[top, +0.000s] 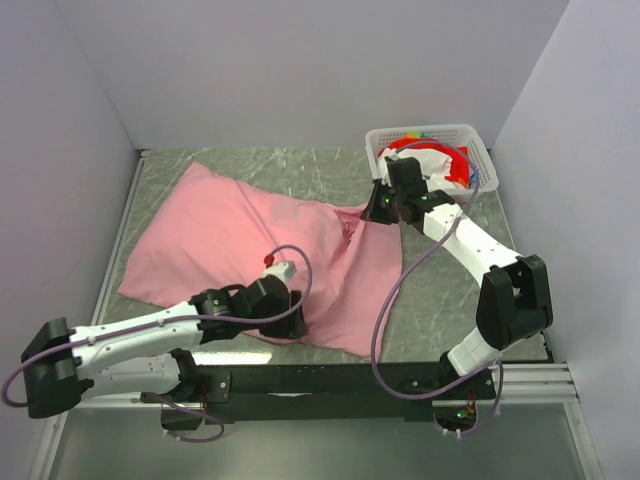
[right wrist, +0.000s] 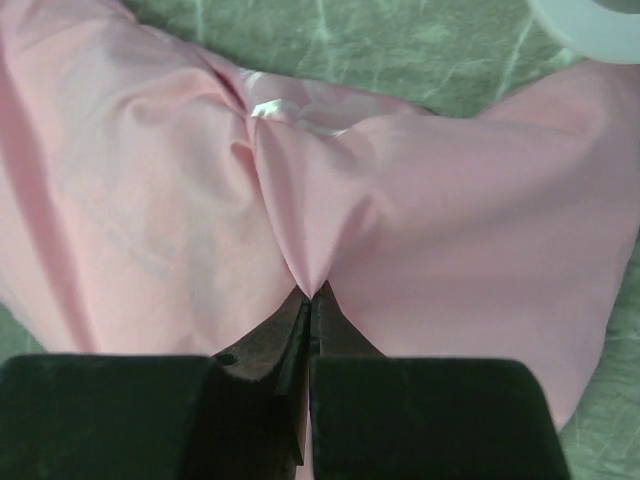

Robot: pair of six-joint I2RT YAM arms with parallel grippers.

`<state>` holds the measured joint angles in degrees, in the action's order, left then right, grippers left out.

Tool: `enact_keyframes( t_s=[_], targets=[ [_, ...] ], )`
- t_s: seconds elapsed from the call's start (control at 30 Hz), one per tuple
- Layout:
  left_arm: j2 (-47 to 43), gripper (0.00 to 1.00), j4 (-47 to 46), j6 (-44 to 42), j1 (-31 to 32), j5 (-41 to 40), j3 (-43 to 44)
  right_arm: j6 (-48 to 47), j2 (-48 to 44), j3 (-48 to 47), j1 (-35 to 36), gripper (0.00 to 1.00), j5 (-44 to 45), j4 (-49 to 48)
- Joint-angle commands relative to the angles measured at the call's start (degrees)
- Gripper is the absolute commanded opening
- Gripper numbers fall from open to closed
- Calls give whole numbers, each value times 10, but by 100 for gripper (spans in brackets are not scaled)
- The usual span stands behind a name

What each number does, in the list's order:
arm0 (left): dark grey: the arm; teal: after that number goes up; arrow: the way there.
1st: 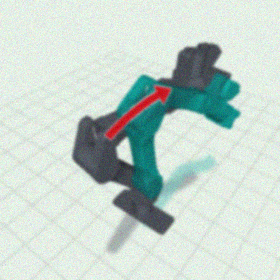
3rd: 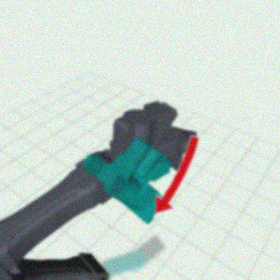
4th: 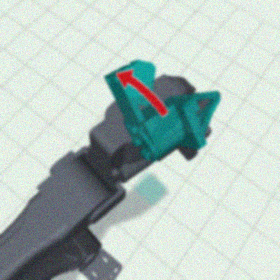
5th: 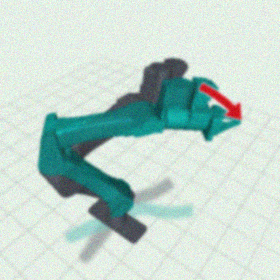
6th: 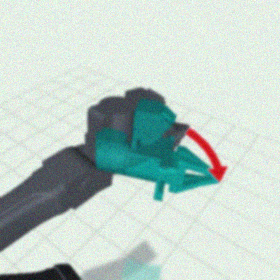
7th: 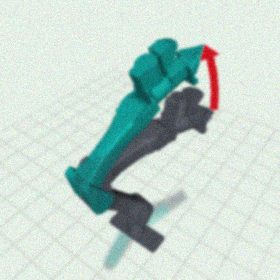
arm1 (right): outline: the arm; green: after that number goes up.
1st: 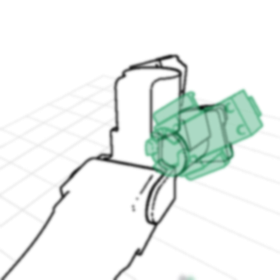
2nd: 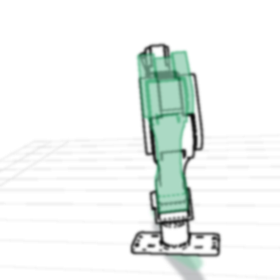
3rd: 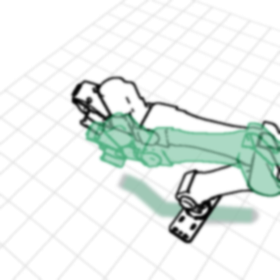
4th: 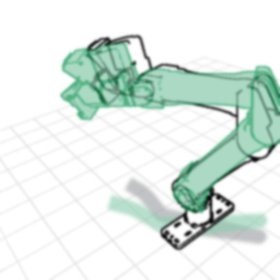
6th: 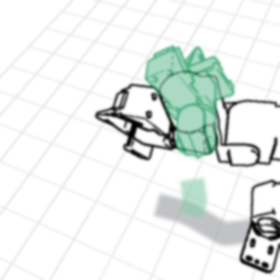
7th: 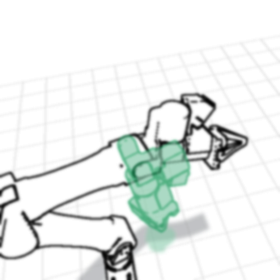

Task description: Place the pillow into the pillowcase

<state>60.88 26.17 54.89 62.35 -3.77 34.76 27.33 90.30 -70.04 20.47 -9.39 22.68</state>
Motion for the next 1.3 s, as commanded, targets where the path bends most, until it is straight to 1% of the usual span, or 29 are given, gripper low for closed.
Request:
enact_keyframes(
  t_s=[0.0,0.03,0.1,0.13,0.17,0.2,0.23,0.27,0.3,0.33,0.37,0.4,0.5,0.6,0.7,0.77,0.8,0.87,0.9,1.0,1.07,1.17,1.23,1.27],
  targets=[
    [-26,60,-10,-61,6,15,136,-9,-17,16,0,0,-29,-16],
    [-14,58,-16,-65,6,13,151,-9,-18,18,0,0,-30,-18],
    [42,55,-38,-77,6,15,184,-8,-19,22,-1,0,-28,-18],
    [66,49,-40,-73,6,5,195,-9,-21,22,-1,0,-28,-14],
    [114,44,-46,-70,5,-24,205,-9,-23,22,-1,0,-27,-13],
    [138,38,-53,-66,1,-40,217,-9,-25,22,0,0,-25,-13],
    [160,25,-60,-59,-5,-46,221,-9,-28,22,-1,0,-25,-9],
    [200,18,-75,-54,-14,-44,220,-11,-30,21,-1,0,-27,-7],
    [219,12,-93,-42,-32,-48,221,-11,-33,21,0,0,-25,-5],
    [236,2,-97,-37,-38,-58,222,-11,-36,19,-1,0,-22,3],
    [262,1,-104,-28,-43,-67,216,-13,-38,17,0,0,-20,8],
    [274,1,-124,-28,-54,-69,214,-15,-41,17,-1,0,-20,9],
    [319,1,-125,-16,-57,-102,227,-19,-50,9,0,0,-17,21],
    [337,1,-141,-6,-64,-108,223,-22,-64,6,-1,0,-18,33],
    [359,4,-154,-10,-82,-100,226,-24,-81,3,-2,0,-17,46],
    [362,9,-165,-26,-85,-97,226,-25,-86,3,-3,0,-14,51],
    [356,15,-174,-32,-85,-94,225,-27,-93,3,-4,0,-13,57],
    [338,22,-183,-53,-91,-82,227,-30,-98,6,-8,0,-12,61],
    [333,28,-179,-57,-92,-87,232,-31,-100,7,-9,0,-12,62],
    [325,33,-163,-74,-106,-87,256,-31,-103,10,-10,0,-16,64],
    [332,31,-155,-86,-115,-83,275,-29,-106,17,-10,0,-18,62],
    [323,24,-161,-105,-115,-72,283,-29,-108,19,-11,0,-17,63],
    [304,22,-163,-108,-115,-71,275,-31,-107,20,-12,0,-16,65],
    [300,22,-160,-108,-116,-87,274,-31,-107,21,-13,0,-17,65]
  ],
)
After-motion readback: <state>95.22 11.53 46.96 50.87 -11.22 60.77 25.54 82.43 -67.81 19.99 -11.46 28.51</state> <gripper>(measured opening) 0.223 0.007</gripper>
